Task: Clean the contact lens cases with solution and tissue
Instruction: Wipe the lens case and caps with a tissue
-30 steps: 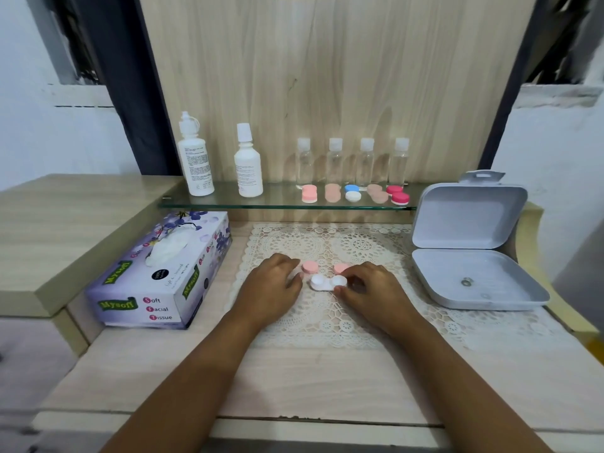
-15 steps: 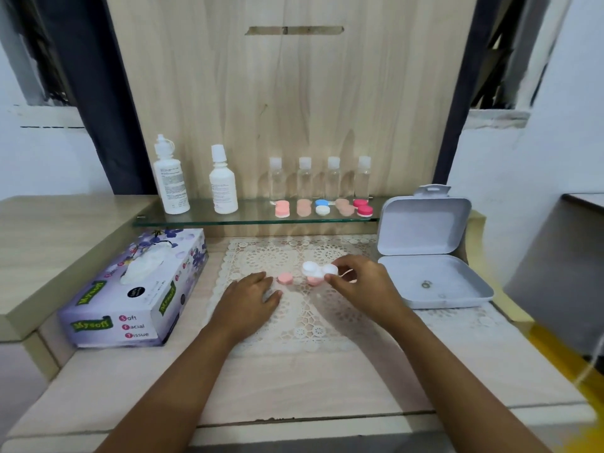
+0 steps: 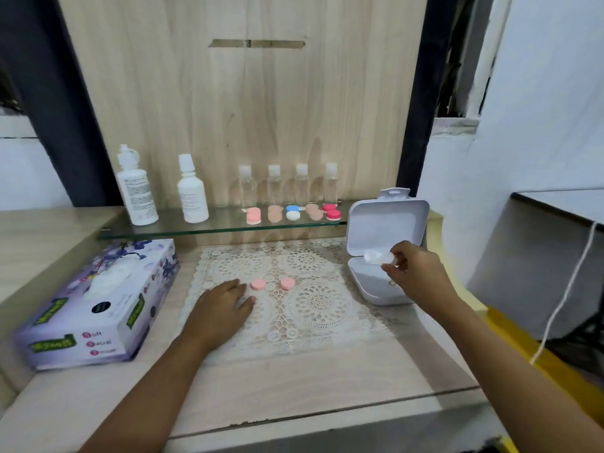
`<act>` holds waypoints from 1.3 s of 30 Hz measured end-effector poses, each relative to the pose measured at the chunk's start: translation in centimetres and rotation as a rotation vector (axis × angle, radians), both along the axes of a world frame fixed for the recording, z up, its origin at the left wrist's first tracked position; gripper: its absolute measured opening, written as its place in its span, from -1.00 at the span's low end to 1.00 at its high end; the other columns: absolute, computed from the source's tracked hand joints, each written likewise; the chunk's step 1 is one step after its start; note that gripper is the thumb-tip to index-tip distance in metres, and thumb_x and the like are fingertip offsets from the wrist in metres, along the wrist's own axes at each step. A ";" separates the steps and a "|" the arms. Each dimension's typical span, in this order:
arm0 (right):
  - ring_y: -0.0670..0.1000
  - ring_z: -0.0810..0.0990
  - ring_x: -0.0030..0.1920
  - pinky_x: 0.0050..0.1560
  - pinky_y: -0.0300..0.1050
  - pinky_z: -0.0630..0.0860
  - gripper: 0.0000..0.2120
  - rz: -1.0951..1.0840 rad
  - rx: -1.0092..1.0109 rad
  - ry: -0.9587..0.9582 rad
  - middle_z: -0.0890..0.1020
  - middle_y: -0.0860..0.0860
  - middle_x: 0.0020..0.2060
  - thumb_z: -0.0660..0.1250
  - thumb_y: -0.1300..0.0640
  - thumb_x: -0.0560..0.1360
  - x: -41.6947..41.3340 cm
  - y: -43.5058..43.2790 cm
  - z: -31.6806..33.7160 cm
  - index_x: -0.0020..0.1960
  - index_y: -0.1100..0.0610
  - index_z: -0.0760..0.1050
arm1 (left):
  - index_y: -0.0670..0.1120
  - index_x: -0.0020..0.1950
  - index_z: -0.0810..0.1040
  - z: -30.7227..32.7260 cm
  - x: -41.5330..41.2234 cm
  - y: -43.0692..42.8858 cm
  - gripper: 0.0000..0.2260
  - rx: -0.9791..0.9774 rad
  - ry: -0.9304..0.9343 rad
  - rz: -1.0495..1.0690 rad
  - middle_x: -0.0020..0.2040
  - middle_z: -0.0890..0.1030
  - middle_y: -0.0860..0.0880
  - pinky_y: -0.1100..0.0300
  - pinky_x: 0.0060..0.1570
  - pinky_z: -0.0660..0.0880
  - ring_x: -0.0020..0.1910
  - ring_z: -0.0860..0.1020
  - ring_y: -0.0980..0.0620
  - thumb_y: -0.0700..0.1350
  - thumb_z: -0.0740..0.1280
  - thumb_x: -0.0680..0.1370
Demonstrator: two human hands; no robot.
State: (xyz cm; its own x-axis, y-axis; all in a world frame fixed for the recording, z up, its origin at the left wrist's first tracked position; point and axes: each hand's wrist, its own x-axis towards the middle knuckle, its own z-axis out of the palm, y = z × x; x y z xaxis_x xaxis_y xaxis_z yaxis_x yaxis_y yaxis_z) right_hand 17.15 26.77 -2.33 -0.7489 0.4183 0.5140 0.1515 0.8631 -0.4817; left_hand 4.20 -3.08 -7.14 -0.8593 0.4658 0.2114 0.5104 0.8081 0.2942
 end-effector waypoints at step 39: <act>-0.04 0.50 -0.16 -0.05 -0.16 0.48 -0.74 0.338 0.001 0.094 0.56 0.05 -0.10 0.41 0.13 0.44 -4.2 -9.2 -2.4 0.09 0.21 0.56 | -0.06 0.43 0.34 0.1 0.2 -0.1 -0.57 0.037 -0.025 0.008 0.48 0.25 0.00 0.14 0.43 0.10 0.45 0.21 0.04 0.09 0.12 0.61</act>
State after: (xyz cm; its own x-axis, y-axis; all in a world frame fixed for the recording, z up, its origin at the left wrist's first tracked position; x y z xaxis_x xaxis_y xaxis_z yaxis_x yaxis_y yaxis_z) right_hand 12.95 17.60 -4.70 -0.7942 0.1543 0.5877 -0.1882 0.8572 -0.4794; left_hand 4.38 -3.21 -7.01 -0.8683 0.4511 0.2065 0.4959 0.8004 0.3367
